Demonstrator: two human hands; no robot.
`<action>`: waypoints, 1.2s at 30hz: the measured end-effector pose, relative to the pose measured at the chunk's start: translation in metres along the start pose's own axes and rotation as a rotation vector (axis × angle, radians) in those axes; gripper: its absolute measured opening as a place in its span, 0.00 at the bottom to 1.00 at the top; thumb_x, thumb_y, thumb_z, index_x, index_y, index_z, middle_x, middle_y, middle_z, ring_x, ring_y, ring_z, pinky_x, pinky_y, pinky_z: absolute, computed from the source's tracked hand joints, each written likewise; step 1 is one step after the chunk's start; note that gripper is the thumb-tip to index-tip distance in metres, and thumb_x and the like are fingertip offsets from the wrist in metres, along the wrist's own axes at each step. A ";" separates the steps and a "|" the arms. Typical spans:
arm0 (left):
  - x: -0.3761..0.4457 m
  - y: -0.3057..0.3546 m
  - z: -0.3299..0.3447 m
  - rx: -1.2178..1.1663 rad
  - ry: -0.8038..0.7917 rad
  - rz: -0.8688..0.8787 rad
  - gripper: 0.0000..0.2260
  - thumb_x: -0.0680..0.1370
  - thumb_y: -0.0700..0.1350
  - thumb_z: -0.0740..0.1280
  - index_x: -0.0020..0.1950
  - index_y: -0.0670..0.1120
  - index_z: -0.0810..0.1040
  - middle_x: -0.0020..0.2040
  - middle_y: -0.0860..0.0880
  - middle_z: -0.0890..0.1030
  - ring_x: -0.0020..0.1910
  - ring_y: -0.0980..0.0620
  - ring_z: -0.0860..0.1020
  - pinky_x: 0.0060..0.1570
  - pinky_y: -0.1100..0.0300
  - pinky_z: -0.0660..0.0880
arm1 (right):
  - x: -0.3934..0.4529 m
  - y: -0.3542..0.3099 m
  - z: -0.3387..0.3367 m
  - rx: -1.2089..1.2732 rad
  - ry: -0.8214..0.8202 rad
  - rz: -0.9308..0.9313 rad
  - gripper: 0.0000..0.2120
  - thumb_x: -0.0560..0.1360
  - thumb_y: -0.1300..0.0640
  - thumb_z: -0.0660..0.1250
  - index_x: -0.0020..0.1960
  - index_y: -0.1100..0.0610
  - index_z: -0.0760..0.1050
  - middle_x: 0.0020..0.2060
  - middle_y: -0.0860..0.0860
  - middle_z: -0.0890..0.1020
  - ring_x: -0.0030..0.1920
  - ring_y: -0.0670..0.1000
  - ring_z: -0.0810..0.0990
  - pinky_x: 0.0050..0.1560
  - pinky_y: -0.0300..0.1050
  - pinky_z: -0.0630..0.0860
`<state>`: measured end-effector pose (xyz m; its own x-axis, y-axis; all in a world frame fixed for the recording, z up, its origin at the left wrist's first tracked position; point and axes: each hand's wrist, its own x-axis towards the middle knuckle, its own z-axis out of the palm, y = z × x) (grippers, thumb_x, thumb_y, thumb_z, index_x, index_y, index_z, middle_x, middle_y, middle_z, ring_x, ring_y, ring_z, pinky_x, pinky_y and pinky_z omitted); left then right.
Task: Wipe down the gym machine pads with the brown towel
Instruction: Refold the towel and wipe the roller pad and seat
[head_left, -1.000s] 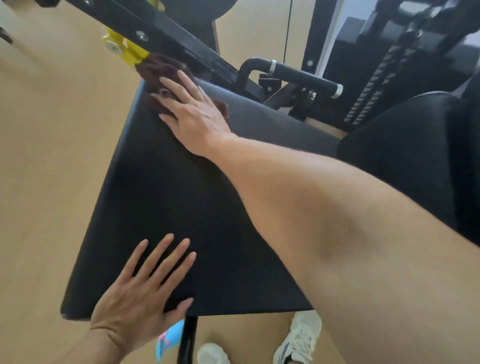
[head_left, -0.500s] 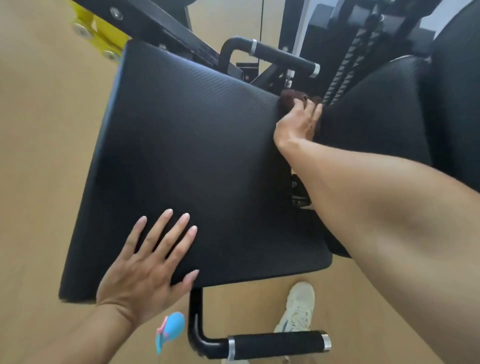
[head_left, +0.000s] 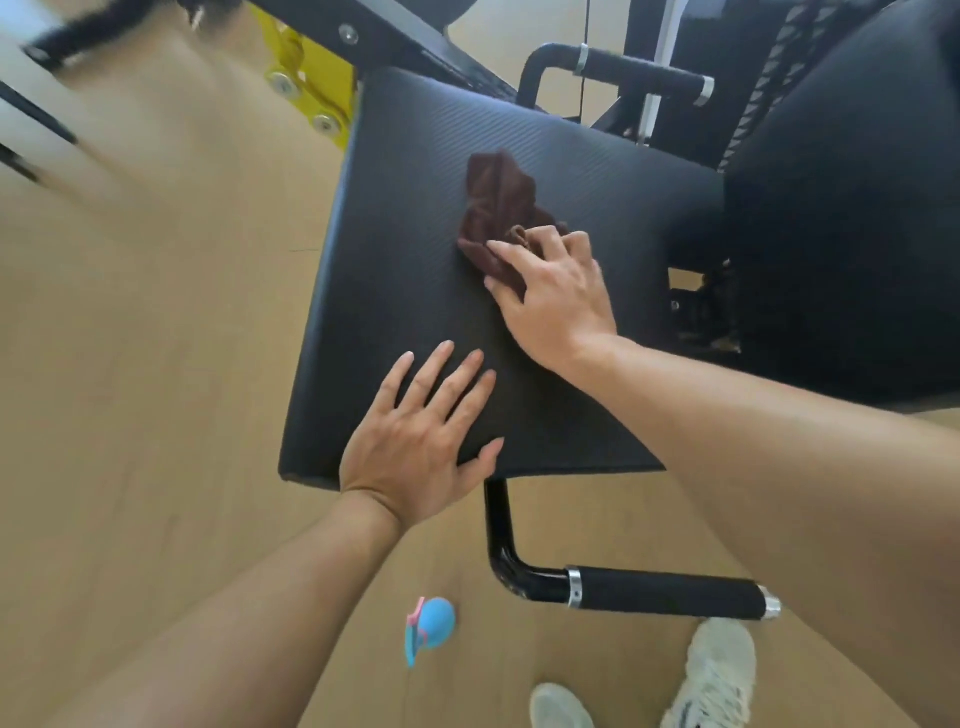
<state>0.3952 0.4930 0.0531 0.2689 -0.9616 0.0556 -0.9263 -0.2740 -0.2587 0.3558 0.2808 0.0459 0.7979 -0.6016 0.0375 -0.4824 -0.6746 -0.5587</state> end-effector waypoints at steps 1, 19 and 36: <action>0.000 0.000 0.001 -0.005 0.021 -0.004 0.27 0.82 0.61 0.55 0.74 0.47 0.74 0.75 0.46 0.73 0.76 0.43 0.69 0.73 0.41 0.66 | -0.004 -0.001 0.003 0.005 0.027 0.009 0.21 0.82 0.43 0.59 0.74 0.42 0.71 0.72 0.48 0.70 0.70 0.55 0.64 0.70 0.55 0.66; -0.111 0.063 -0.011 -0.846 0.490 -1.239 0.32 0.81 0.58 0.53 0.78 0.38 0.62 0.76 0.37 0.67 0.75 0.38 0.65 0.74 0.40 0.59 | -0.154 -0.117 0.043 0.223 -0.151 -0.507 0.19 0.79 0.56 0.66 0.69 0.48 0.78 0.71 0.47 0.76 0.77 0.54 0.63 0.76 0.55 0.60; -0.101 0.156 -0.027 -1.053 0.190 -1.014 0.34 0.77 0.63 0.59 0.80 0.50 0.60 0.81 0.54 0.58 0.80 0.59 0.55 0.77 0.54 0.55 | -0.173 0.037 0.003 -0.201 0.044 -0.014 0.29 0.76 0.59 0.65 0.77 0.50 0.69 0.70 0.53 0.75 0.72 0.59 0.69 0.68 0.57 0.70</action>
<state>0.2162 0.5467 0.0333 0.9443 -0.3204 -0.0746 -0.1508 -0.6232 0.7674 0.2012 0.3610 0.0166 0.7909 -0.6064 0.0826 -0.5372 -0.7525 -0.3811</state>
